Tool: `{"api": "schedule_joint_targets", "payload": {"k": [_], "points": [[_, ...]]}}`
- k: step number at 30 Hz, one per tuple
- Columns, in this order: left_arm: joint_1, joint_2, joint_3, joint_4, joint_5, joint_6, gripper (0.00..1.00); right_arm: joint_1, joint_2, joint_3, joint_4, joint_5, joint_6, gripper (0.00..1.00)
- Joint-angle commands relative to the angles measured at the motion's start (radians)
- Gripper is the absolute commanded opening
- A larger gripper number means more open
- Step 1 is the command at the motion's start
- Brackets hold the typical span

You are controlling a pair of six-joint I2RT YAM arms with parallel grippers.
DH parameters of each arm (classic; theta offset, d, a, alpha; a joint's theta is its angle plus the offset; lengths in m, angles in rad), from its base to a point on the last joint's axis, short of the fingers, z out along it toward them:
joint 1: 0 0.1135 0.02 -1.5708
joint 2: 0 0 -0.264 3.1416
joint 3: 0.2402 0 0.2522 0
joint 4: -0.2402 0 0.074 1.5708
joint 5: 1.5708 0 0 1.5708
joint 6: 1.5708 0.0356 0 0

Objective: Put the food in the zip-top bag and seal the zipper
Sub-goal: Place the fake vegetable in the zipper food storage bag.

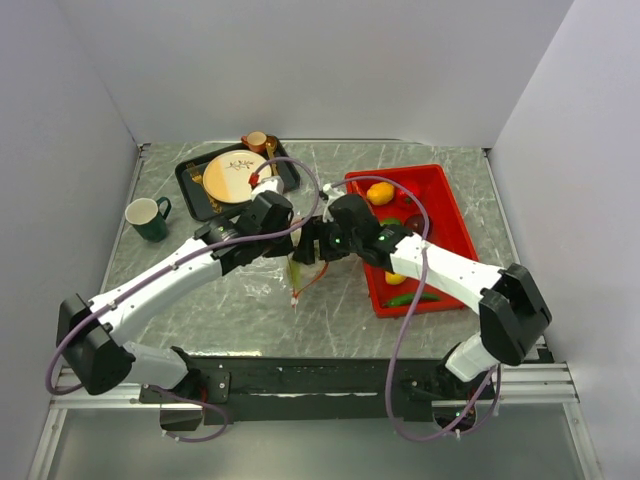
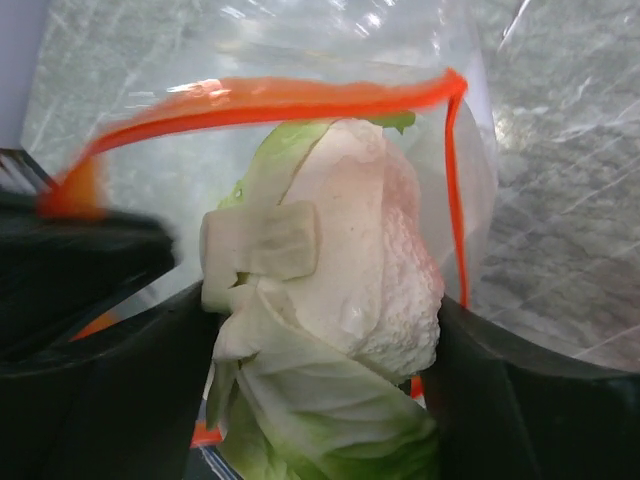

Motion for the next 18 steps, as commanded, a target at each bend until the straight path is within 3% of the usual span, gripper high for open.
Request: {"api": "schedule_joint_targets", "payload": {"k": [1,14,18], "points": [[-0.004,-0.041,0.052,0.029,-0.013,-0.016,0.04,0.013,0.008,0.081,-0.031,0.029,-0.007,1.00],[-0.004,-0.033,0.043,0.015,-0.036,-0.031,0.04,0.010,-0.282,0.056,-0.114,0.271,-0.013,1.00],[-0.002,-0.033,0.037,0.032,-0.022,-0.029,0.04,0.003,-0.289,0.053,-0.123,0.243,-0.021,1.00]]}}
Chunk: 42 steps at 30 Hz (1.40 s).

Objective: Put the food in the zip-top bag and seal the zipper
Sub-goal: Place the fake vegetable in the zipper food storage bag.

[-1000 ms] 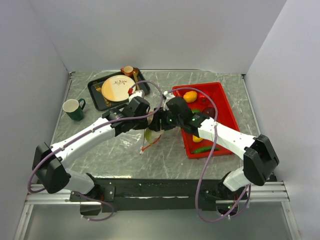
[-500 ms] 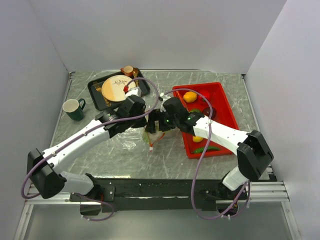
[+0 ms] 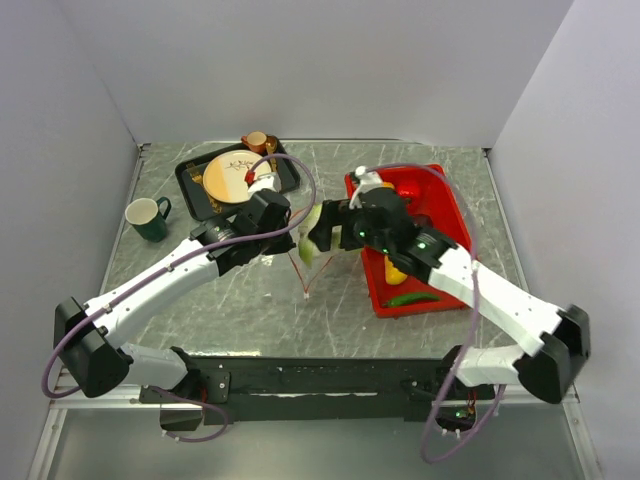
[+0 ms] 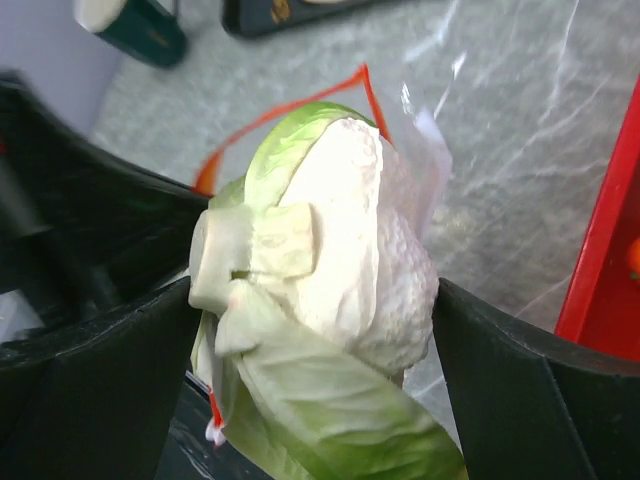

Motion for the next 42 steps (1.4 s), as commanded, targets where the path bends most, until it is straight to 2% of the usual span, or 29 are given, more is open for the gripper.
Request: {"api": "schedule_joint_targets", "payload": {"k": [1,8,14,24,25,26,27,28,32,34,35,38,42], "points": [[-0.002,-0.017,0.023,0.032,0.004,-0.008,0.04,-0.006,-0.010,0.020,0.005,0.013,-0.010,1.00],[-0.002,-0.036,0.017,0.063,0.027,-0.005,0.04,0.000,0.169,0.087,-0.015,-0.078,0.004,1.00],[-0.002,-0.051,0.014,0.067,0.030,0.007,0.04,0.005,0.210,0.087,0.003,-0.090,-0.015,1.00],[-0.002,-0.024,-0.011,0.092,0.047,0.003,0.05,0.008,0.122,0.002,0.147,-0.176,-0.015,1.00],[-0.004,-0.020,-0.009,0.092,0.048,0.004,0.05,0.006,0.116,-0.011,0.150,-0.184,-0.015,0.98],[-0.002,-0.017,-0.006,0.092,0.048,0.006,0.05,0.006,0.110,-0.023,0.172,-0.196,-0.015,0.81],[-0.002,-0.010,-0.008,0.092,0.048,0.007,0.05,0.006,0.102,-0.035,0.185,-0.201,-0.012,0.73],[-0.002,-0.007,-0.003,0.087,0.041,0.007,0.04,0.006,0.084,-0.067,0.201,-0.201,0.002,0.70],[-0.002,-0.005,-0.005,0.087,0.038,0.007,0.04,0.005,0.081,-0.097,0.219,-0.239,0.001,0.69],[-0.002,-0.014,-0.014,0.115,0.053,0.012,0.04,0.005,0.102,-0.094,0.224,-0.295,-0.016,0.73],[-0.002,-0.017,-0.016,0.124,0.073,0.015,0.04,0.005,0.113,-0.086,0.207,-0.312,-0.027,0.79],[-0.002,-0.033,-0.026,0.165,0.108,0.032,0.06,0.005,0.165,-0.034,0.135,-0.310,-0.079,0.77],[-0.002,-0.040,-0.032,0.184,0.130,0.041,0.06,0.008,0.199,0.023,0.052,-0.290,-0.162,0.82]]}}
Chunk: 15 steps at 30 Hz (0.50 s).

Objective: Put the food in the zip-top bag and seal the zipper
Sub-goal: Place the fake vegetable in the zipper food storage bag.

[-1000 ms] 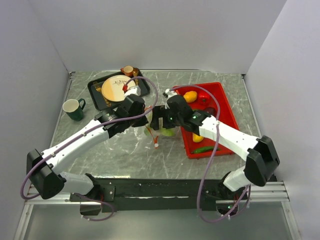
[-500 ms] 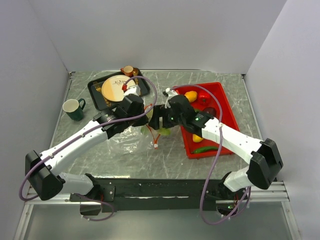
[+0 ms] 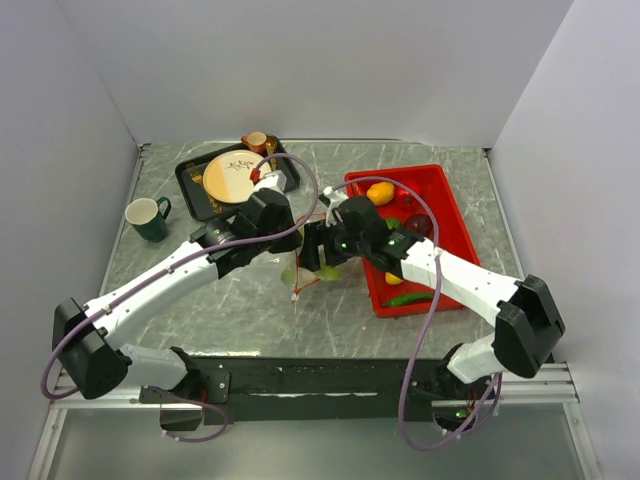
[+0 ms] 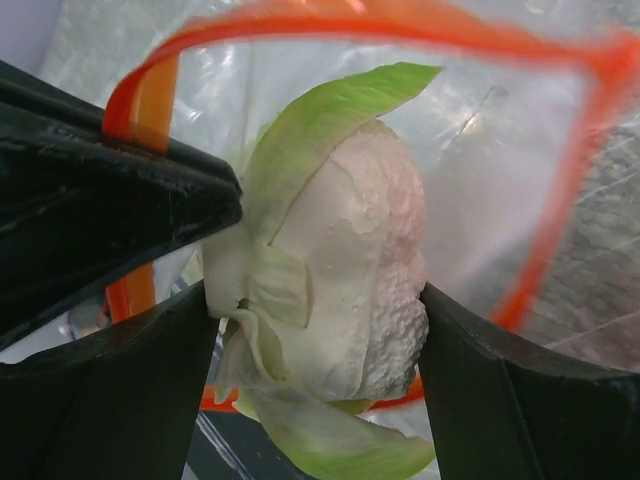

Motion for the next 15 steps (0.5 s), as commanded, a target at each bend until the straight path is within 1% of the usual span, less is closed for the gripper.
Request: {"api": "schedule_joint_targets", "payload": {"k": [1,2,3,9,12,13,15], "points": [[0.000,-0.030,-0.007,0.079,0.048,0.024,0.06,0.005,0.040,0.119,-0.074,0.015,-0.091,0.85],[0.000,-0.033,-0.009,0.079,0.048,0.022,0.06,0.005,0.042,0.121,-0.088,0.040,-0.090,0.95],[0.000,-0.038,-0.010,0.077,0.039,0.022,0.06,0.005,0.040,0.121,-0.092,0.079,-0.084,1.00],[0.000,-0.043,-0.009,0.035,-0.006,0.002,0.07,0.002,-0.097,0.067,-0.038,0.242,-0.009,1.00],[0.000,-0.035,-0.007,0.025,-0.012,-0.002,0.06,0.000,-0.144,0.073,-0.042,0.256,0.018,1.00],[0.000,-0.029,-0.007,0.022,-0.012,-0.004,0.06,0.000,-0.156,0.076,-0.044,0.290,0.025,1.00],[0.000,-0.020,-0.003,0.012,-0.012,-0.007,0.06,-0.005,-0.196,0.079,-0.044,0.302,0.035,1.00]]}}
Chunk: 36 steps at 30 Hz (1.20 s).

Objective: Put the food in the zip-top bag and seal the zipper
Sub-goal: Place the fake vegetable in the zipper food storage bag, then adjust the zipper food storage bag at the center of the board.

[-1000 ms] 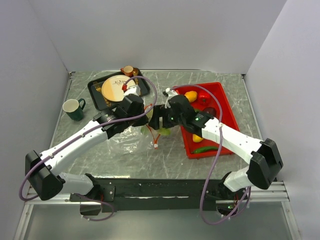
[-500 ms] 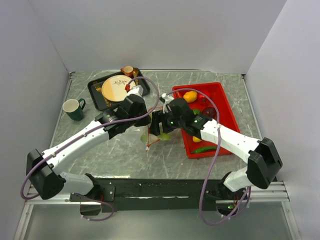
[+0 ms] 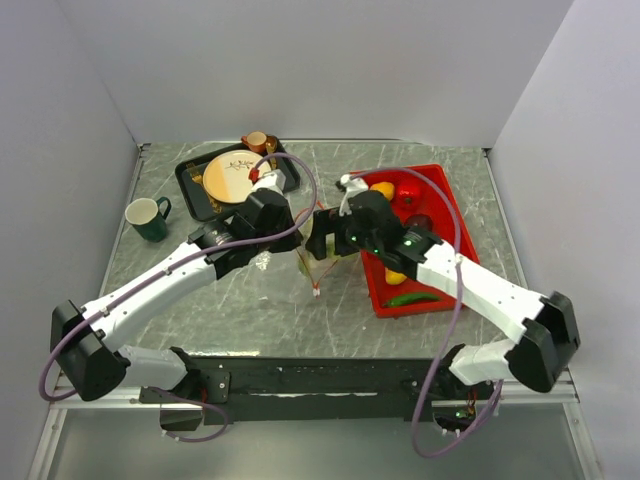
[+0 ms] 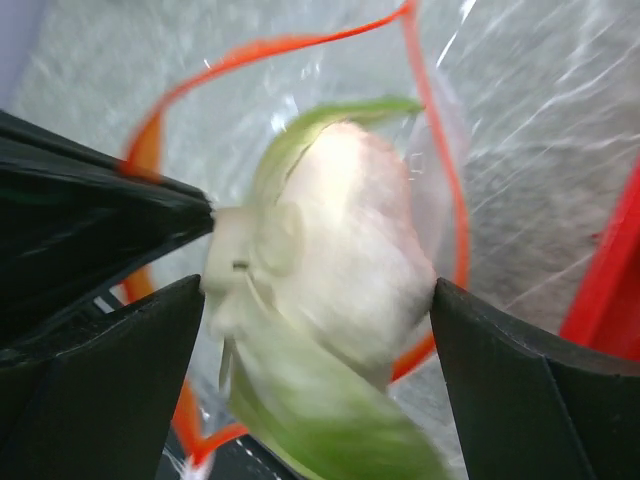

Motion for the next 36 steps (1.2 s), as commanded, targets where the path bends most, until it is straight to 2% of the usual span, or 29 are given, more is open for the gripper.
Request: {"api": "schedule_joint_targets", "payload": {"k": [1,9,11,13,16,18,19,22,28,36], "points": [[-0.002,-0.004,0.006,-0.006,-0.011,-0.011,0.05,-0.003,-0.110,0.029,0.051,0.099,0.043,1.00],[-0.002,-0.027,-0.011,0.056,0.035,0.008,0.06,-0.017,-0.056,0.053,0.014,0.038,0.038,1.00],[-0.002,-0.034,-0.009,0.050,0.024,0.008,0.06,-0.020,-0.078,0.028,0.019,0.124,0.079,1.00],[-0.001,-0.037,-0.011,0.041,0.018,0.009,0.06,-0.055,-0.110,-0.018,0.023,0.134,0.104,1.00],[-0.002,-0.044,-0.009,0.032,0.007,0.008,0.06,-0.127,-0.109,-0.064,0.005,0.062,0.147,1.00],[0.000,-0.047,-0.009,0.026,0.000,0.005,0.06,-0.149,-0.101,-0.119,0.025,-0.020,0.162,0.95],[-0.002,-0.048,-0.009,0.023,-0.004,0.005,0.06,-0.160,-0.099,-0.139,0.055,-0.051,0.167,0.86],[-0.002,-0.050,-0.011,0.017,-0.017,-0.001,0.06,-0.160,-0.086,-0.185,0.088,-0.117,0.201,0.78],[-0.002,-0.047,-0.011,0.013,-0.022,-0.006,0.06,-0.155,-0.070,-0.247,0.131,-0.165,0.233,0.76],[-0.002,-0.044,-0.006,0.015,-0.016,-0.003,0.06,-0.155,0.069,-0.236,0.149,-0.153,0.188,0.78]]}}
